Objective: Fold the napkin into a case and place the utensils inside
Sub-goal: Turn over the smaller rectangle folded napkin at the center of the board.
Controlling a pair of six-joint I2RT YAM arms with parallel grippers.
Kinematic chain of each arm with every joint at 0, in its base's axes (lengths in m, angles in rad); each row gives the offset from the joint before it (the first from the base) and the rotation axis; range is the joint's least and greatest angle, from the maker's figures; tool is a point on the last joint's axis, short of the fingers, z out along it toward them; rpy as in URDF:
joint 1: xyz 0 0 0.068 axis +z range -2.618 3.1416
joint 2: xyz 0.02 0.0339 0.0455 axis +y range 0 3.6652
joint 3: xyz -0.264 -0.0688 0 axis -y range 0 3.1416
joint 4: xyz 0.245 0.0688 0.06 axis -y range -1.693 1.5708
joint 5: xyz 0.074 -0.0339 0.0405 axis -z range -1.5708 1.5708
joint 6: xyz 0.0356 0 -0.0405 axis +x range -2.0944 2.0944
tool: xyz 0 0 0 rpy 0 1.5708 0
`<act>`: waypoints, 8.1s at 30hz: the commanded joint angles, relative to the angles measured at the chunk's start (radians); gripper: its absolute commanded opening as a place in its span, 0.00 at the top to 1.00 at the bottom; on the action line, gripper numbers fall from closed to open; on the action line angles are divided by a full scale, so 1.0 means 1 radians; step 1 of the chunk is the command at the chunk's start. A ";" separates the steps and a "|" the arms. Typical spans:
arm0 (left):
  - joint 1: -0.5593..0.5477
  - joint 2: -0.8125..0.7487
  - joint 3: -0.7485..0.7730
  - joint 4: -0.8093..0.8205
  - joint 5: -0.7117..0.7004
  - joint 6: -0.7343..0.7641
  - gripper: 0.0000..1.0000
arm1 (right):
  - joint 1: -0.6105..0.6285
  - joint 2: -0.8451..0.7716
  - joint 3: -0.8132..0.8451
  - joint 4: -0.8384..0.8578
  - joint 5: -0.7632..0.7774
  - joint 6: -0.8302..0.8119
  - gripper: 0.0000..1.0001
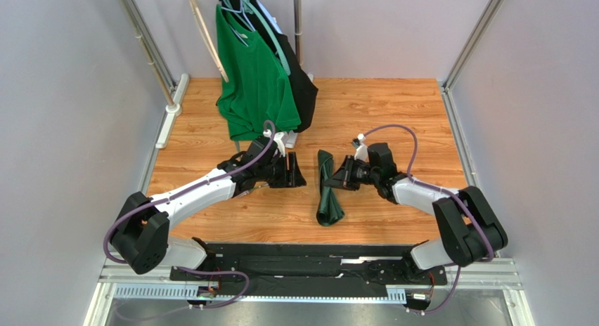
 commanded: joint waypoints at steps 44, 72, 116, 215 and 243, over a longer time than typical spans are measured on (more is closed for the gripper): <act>0.018 0.319 0.233 0.067 0.221 0.034 0.41 | 0.260 -0.380 0.152 -0.797 0.599 -0.092 0.66; -0.125 0.386 0.103 0.284 0.374 -0.244 0.39 | 0.230 -0.387 0.086 -0.781 0.549 -0.166 0.67; 0.033 0.503 0.259 0.101 0.167 -0.045 0.74 | 0.456 0.228 0.422 -0.698 0.946 -0.431 0.89; -0.071 0.371 -0.153 0.386 0.158 -0.152 0.87 | 0.310 -0.089 0.265 -0.657 0.582 -0.100 0.96; 0.011 0.348 0.220 0.123 0.190 0.070 0.92 | 0.316 0.043 0.158 -0.477 0.542 -0.342 1.00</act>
